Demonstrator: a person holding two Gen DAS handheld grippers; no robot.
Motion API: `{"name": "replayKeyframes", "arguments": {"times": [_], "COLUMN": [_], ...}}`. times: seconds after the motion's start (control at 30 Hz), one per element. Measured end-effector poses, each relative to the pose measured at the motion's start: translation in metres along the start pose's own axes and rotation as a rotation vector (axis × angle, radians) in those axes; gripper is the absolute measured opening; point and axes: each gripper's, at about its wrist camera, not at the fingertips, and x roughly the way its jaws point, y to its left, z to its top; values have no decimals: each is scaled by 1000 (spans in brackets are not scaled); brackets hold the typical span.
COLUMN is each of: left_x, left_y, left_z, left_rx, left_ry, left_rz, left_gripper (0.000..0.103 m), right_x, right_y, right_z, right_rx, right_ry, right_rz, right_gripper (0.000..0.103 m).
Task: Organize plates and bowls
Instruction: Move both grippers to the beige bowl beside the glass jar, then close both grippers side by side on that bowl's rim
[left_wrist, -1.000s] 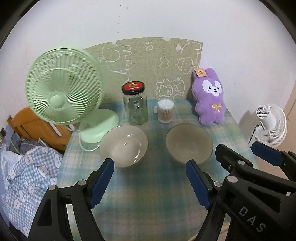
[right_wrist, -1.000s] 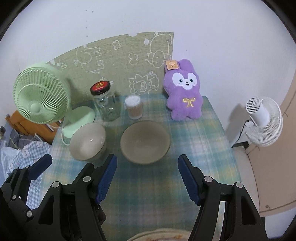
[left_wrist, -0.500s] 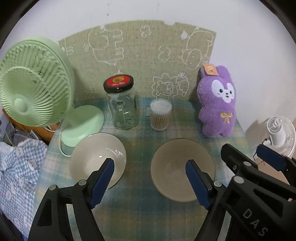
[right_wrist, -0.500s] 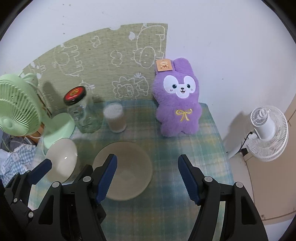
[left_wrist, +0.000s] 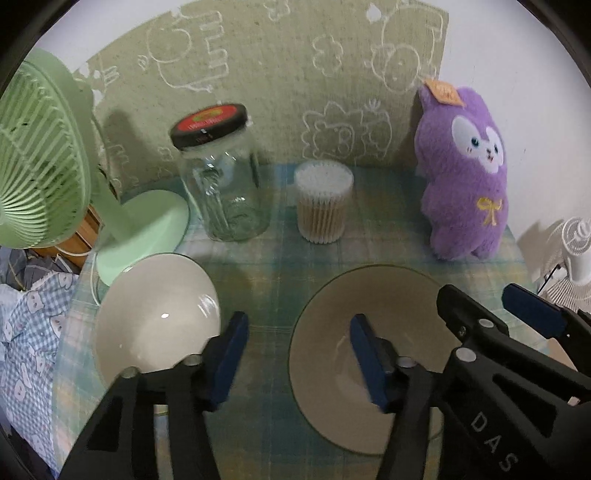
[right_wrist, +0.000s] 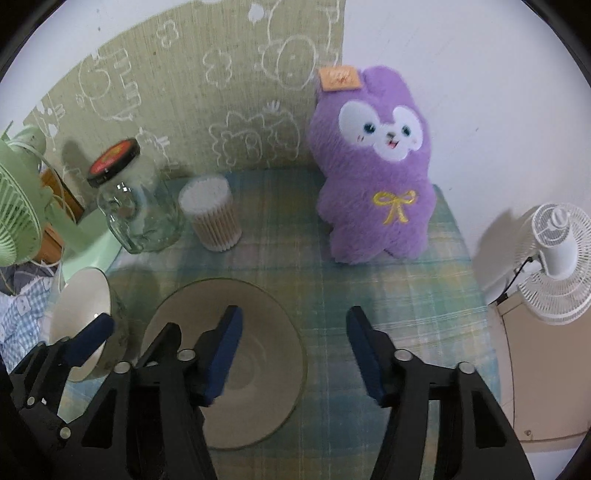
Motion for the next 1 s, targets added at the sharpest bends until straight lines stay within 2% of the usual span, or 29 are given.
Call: {"name": "replayKeyframes", "arguments": {"times": [0.2,0.37,0.43,0.5,1.0], "left_x": [20,29,32,33,24], "left_y": [-3,-5,-4,-4,-8], "left_z": [-3,-5,-6,-6,-11], "left_rx": [0,2,-4,0,16], "left_ry": [48,83,97,96,120], "left_rz": [10,3,2,11,15], "left_gripper": [39,29,24,21,20], "right_x": [22,35,37,38,31], "right_y": [-5,-7,-7,-4,-2], "right_z": [-3,-7,-8,-8,-18], "right_rx": [13,25,27,23,45], "right_ry": [46,82,86,90,119], "right_rz": [15,29,39,48,37], "right_gripper": [50,34,31,22,23]}}
